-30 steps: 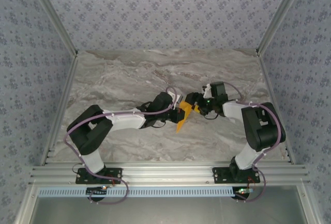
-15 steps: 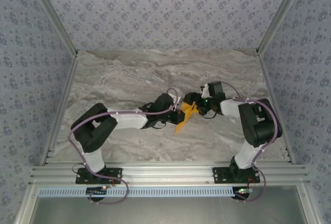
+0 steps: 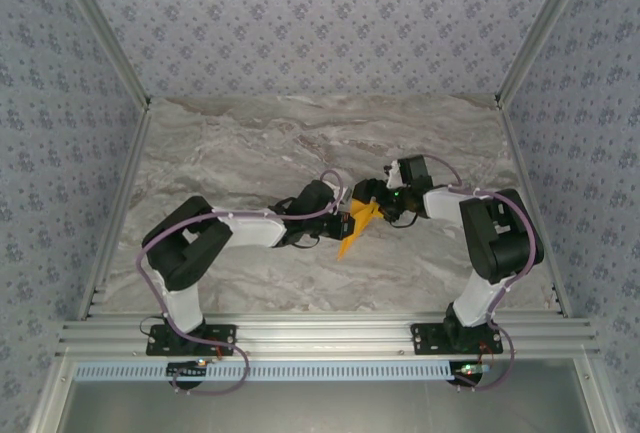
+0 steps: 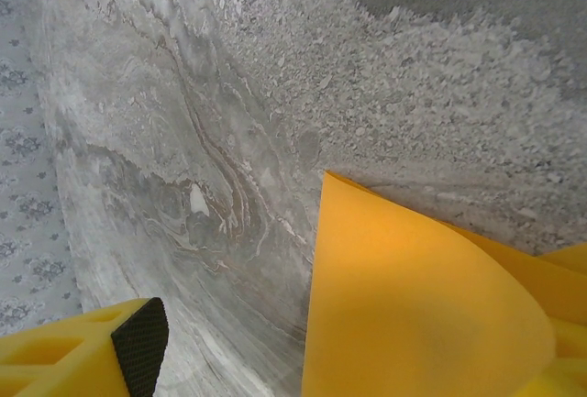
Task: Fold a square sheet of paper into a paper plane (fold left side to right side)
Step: Fold the wing for the fifth time at the center of the table.
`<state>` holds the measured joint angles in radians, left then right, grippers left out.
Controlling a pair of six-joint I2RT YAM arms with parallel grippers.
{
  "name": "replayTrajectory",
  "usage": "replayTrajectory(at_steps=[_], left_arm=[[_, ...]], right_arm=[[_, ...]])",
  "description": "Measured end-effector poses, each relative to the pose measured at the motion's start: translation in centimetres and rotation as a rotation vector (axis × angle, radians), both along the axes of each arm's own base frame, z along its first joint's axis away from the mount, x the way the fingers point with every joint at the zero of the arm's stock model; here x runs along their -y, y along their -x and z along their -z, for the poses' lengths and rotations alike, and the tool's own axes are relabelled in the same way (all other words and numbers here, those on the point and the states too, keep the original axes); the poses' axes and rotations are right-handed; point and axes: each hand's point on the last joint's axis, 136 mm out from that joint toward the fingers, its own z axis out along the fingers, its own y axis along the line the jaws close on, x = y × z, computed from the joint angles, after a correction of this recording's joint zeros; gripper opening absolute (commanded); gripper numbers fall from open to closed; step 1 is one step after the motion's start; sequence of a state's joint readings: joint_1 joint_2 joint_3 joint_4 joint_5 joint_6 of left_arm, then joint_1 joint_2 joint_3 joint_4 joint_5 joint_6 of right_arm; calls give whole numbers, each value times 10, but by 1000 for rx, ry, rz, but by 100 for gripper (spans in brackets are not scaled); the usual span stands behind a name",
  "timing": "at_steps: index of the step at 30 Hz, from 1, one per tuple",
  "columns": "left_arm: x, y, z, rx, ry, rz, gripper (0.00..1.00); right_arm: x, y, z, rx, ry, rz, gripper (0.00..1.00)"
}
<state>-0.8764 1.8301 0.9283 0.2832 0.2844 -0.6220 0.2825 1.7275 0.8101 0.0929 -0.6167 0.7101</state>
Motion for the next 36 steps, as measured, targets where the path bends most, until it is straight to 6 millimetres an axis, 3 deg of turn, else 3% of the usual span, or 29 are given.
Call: replayTrajectory(at_steps=[14,36], left_arm=[[-1,-2,12,-40,17,22,0],[-1,-5,8,-60,46,44,0]], right_arm=[[-2,2,2,1,41,-37,80],[-4,3,5,-16,90,-72,80]])
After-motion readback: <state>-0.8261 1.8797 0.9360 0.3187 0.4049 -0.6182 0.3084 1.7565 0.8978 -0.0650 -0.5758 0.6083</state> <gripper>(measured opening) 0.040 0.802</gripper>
